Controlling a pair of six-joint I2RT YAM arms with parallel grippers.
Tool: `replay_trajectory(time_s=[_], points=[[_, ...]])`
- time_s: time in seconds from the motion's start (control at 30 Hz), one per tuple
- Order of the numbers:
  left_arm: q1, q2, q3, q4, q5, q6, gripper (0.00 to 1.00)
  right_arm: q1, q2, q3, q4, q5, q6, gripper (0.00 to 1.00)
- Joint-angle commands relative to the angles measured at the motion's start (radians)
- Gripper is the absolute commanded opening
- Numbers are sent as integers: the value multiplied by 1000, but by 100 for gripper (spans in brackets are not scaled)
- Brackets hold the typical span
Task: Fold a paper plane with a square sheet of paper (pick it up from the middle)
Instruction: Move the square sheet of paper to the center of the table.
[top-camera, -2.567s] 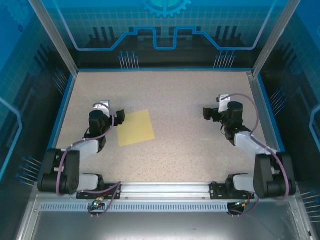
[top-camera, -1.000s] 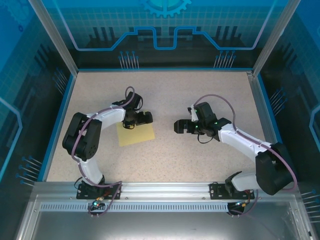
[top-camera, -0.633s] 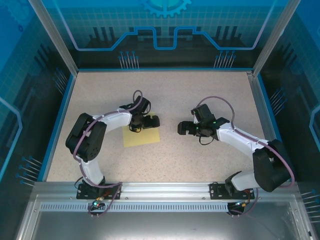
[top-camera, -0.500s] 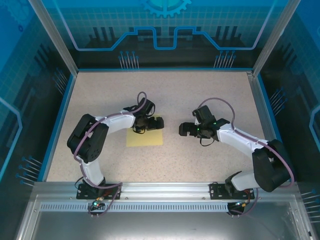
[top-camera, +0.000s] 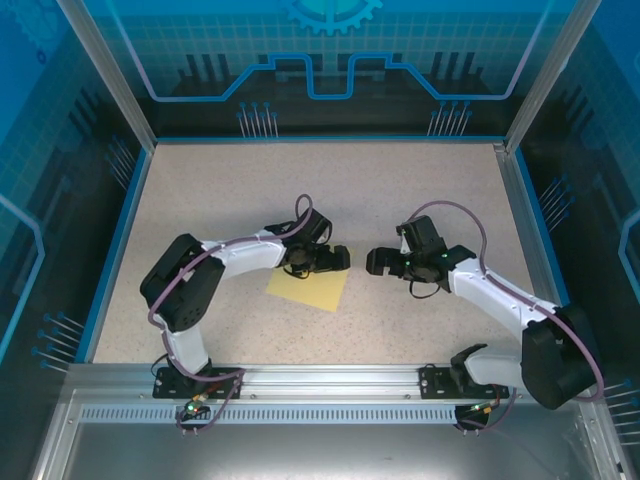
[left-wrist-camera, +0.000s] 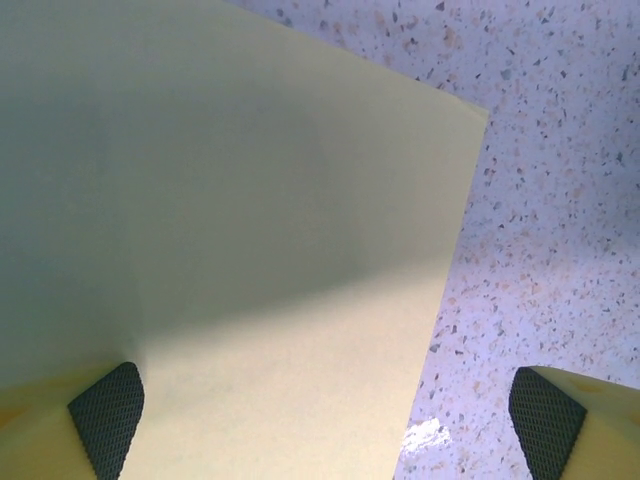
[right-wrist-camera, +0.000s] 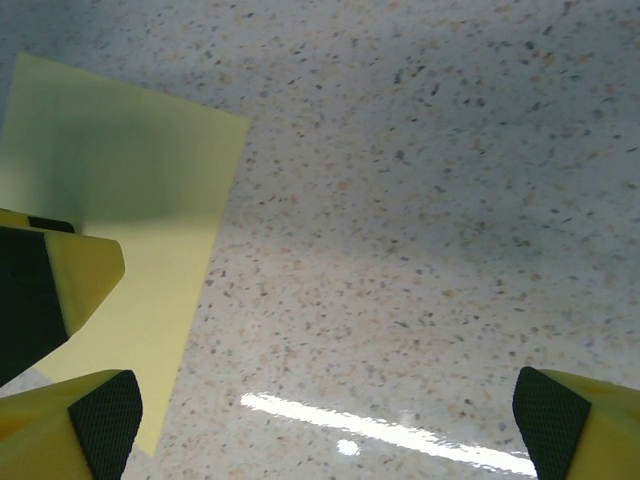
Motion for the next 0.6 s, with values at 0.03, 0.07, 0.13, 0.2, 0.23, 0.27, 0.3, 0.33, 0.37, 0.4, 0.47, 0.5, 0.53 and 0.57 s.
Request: replay_trajectory(time_s=[0.03, 0.07, 0.13, 0.2, 0.23, 0.27, 0.3, 0.33, 0.37, 0.4, 0.47, 0.5, 0.53, 0.57], points=[[-6, -149, -59, 3, -104, -11, 98, 14, -13, -15, 68, -110, 5, 99], [-5, -185, -83, 9, -129, -11, 99, 22, -2, -6, 81, -123, 7, 99], [6, -246, -131, 21, -172, -20, 98, 40, 34, 28, 84, -143, 3, 98], [36, -302, -180, 30, -188, -34, 98, 66, 82, 72, 72, -142, 0, 97], [59, -334, -205, 36, -186, -37, 98, 83, 108, 95, 69, -140, -2, 96], [86, -368, -239, 43, -187, -42, 99, 103, 134, 118, 70, -136, 0, 96], [110, -398, -264, 45, -189, -45, 98, 118, 155, 137, 73, -132, 3, 96], [139, -433, -292, 49, -187, -49, 98, 137, 182, 155, 79, -133, 6, 96], [168, -467, -319, 53, -184, -49, 98, 156, 211, 190, 84, -135, 6, 96], [190, -496, -341, 53, -185, -47, 99, 174, 237, 212, 84, -134, 6, 96], [235, -553, -388, 57, -185, -36, 98, 207, 308, 268, 76, -133, 7, 96], [249, -573, -405, 59, -184, -30, 98, 218, 339, 293, 77, -144, 7, 96], [264, -589, -419, 55, -187, -27, 98, 228, 374, 315, 82, -159, 10, 96], [273, -603, -431, 54, -188, -24, 98, 235, 411, 337, 89, -178, 15, 96]])
